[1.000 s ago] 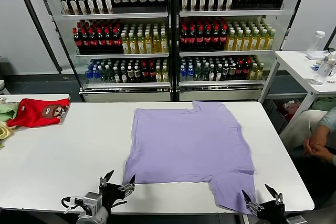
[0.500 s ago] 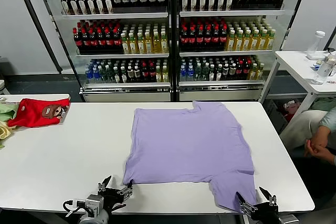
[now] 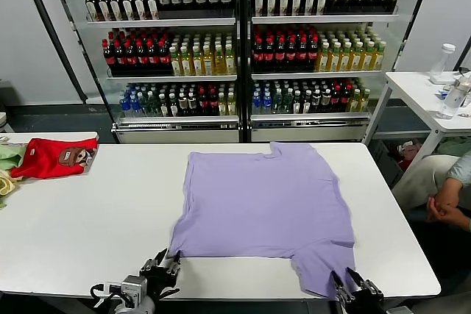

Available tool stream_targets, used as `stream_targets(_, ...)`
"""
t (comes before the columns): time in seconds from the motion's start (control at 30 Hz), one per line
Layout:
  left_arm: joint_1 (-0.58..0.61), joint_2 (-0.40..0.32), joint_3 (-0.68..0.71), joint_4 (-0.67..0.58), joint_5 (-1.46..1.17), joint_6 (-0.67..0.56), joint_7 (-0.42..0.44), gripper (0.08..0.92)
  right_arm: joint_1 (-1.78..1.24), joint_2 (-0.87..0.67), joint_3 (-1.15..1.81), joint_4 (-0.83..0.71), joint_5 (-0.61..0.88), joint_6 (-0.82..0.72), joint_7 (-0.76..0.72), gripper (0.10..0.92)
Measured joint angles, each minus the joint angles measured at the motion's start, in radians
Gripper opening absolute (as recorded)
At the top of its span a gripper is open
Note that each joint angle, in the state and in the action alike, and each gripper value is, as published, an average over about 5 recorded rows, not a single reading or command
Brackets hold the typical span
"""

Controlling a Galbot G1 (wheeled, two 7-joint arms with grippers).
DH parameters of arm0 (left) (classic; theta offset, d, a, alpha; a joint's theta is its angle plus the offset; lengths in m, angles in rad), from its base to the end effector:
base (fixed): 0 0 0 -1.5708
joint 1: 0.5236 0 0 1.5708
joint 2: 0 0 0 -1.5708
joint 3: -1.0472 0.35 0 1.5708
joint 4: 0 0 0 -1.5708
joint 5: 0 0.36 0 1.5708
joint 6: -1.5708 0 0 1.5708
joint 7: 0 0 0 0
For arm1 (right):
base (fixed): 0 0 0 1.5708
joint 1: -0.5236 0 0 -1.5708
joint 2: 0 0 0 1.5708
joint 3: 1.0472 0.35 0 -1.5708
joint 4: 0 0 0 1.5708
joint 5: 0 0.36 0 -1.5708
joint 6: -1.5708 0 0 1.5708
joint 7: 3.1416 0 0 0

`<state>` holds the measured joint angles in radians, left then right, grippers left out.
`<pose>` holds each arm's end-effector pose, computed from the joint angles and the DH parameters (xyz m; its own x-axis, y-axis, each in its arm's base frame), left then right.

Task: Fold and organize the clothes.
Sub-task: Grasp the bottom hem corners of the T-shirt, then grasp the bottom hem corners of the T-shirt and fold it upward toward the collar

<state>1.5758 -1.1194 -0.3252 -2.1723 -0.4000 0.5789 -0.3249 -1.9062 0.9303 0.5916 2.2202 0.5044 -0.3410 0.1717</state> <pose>0.1720 0.0112 -0.2825 -0.8130 0.0745 0.5775 0.1342 0.9890 0.0614 0.1153 -0.0947 -0.2783 -0.8154 -0.1142 0.5676 -0.1855 0.9802 -0.0694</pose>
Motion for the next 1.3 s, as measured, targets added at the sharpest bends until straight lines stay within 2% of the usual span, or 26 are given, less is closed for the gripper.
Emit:
stream_targets(0.17,-0.001,-0.001,0.0,-0.003,0.0,0.002,0.002,0.17,-0.001,-0.002,0.007,0.005,0.007,0.004,-0.007,0.147)
stream_targets(0.33,0.002,0.001,-0.001,-0.013,0.0,0.003,0.001,0.089,-0.017,-0.009,0.025,0.025,0.021,0.003,-0.016,0.113)
stream_targets(0.63,0.061,0.032,-0.031,-0.084,0.002,-0.012,-0.031,0.087,-0.117,-0.006,0.106,0.129,0.033,0.013,-0.033,0.113)
stream_targets(1.07,0.297,0.107,-0.091,-0.254,0.015,-0.029,-0.09,0.087,-0.201,-0.002,0.125,0.219,0.0,0.021,-0.026,0.113)
stream_targets(1.2,0.314,0.117,-0.105,-0.274,0.012,-0.031,-0.095,0.087,-0.156,-0.01,0.111,0.216,0.0,0.01,-0.012,0.113)
stream_targets(1.3,0.284,0.119,-0.108,-0.268,0.0,-0.032,-0.096,0.087,-0.097,-0.02,0.092,0.204,0.005,-0.007,0.001,0.113)
